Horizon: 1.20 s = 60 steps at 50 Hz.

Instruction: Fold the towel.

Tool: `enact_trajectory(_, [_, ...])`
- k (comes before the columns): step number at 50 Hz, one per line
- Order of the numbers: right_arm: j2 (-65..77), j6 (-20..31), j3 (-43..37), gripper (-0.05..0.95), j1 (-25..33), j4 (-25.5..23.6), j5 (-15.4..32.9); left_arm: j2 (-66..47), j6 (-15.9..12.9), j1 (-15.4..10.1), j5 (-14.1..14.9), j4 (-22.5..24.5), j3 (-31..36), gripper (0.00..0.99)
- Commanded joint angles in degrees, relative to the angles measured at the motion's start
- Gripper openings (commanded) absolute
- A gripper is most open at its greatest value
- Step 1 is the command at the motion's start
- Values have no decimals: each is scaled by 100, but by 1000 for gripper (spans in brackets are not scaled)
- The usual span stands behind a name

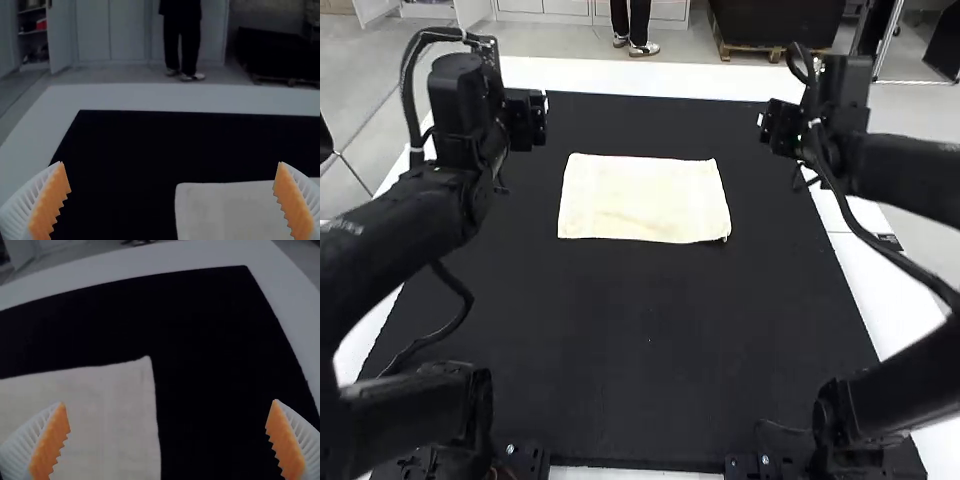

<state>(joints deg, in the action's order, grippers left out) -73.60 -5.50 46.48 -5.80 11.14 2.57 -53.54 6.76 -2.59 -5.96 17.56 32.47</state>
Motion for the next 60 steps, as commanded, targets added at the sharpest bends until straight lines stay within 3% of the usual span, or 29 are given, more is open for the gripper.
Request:
enact_trajectory(1, [-242, -443, 327, 908, -26, 11, 174, -298, 53, -75, 42, 133, 427, 961])
enact_trajectory(9, [-629, -443, 617, 908, 79, 11, 130, -825, 71, -145, 209, 380, 770, 961])
enact_trajectory(23, [-1402, -338, 1197, 908, 123, -24, -20, -1880, 273, -154, 139, 467, 1403, 961])
enact_trajectory(35, [-2422, -426, 1891, 908, 88, -33, -143, -2785, 475, -154, 121, 336, 2238, 961])
enact_trajectory(49, [-3494, -654, 2902, 908, 18, -173, -301, -3655, 519, -128, 183, 46, 3169, 961])
enact_trajectory(60, [-4417, -883, 4018, 908, 9, -604, -424, -4384, 721, -66, 288, -315, 3995, 961])
